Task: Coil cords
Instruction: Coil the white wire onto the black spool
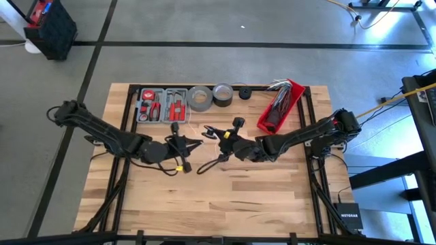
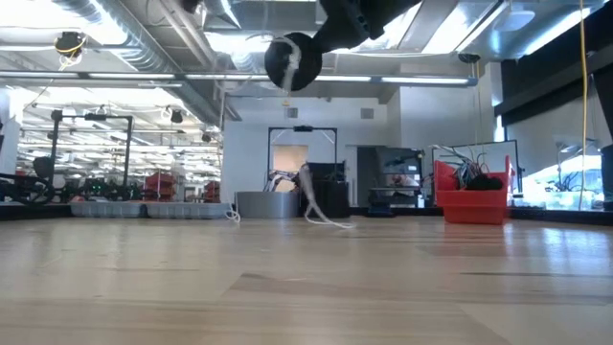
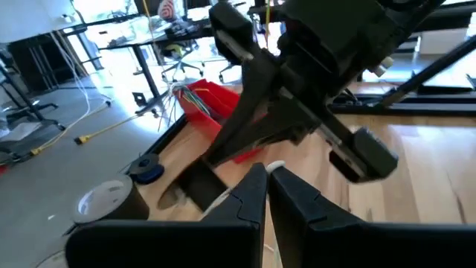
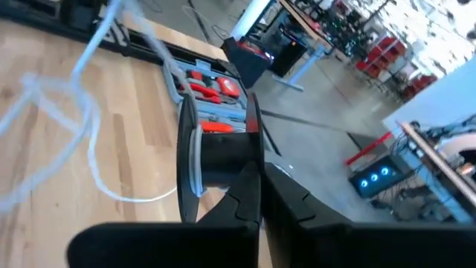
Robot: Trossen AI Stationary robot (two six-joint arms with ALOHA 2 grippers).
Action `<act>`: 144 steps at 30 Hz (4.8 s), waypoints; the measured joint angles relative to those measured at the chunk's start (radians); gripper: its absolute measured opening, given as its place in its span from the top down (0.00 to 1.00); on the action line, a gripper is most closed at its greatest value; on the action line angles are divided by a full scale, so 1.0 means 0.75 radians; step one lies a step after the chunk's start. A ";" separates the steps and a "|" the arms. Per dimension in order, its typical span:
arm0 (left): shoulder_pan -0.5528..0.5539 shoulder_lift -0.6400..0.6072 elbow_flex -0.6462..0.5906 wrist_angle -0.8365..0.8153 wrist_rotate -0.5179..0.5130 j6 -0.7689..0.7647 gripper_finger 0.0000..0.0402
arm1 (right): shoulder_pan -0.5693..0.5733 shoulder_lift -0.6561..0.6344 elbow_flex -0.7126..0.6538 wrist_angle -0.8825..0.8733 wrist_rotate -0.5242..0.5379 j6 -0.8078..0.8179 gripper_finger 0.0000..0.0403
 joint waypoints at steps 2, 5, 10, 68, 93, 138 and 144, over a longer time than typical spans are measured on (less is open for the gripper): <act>0.022 0.042 0.001 0.051 0.006 0.027 0.98 | -0.011 0.000 0.000 0.004 0.011 0.036 0.99; 0.055 0.099 0.001 0.138 0.010 0.056 0.98 | -0.014 0.002 0.000 0.003 0.050 0.079 0.99; 0.095 0.195 0.002 0.278 0.104 0.089 0.98 | -0.010 0.002 -0.001 0.092 0.069 0.111 0.99; 0.376 0.583 0.038 -0.481 0.436 0.195 0.67 | 0.403 -0.245 0.002 0.312 0.445 -0.229 0.99; 0.189 0.293 0.027 0.218 0.429 0.240 0.64 | 0.374 -0.243 -0.001 0.250 0.352 -0.131 0.99; 0.116 -0.177 0.025 -0.626 0.064 -0.144 0.99 | 0.180 -0.112 -0.002 -0.132 0.054 -0.138 0.99; 0.088 -0.177 0.025 -0.611 0.072 -0.172 0.99 | 0.070 -0.026 -0.002 -0.144 -0.028 -0.141 0.99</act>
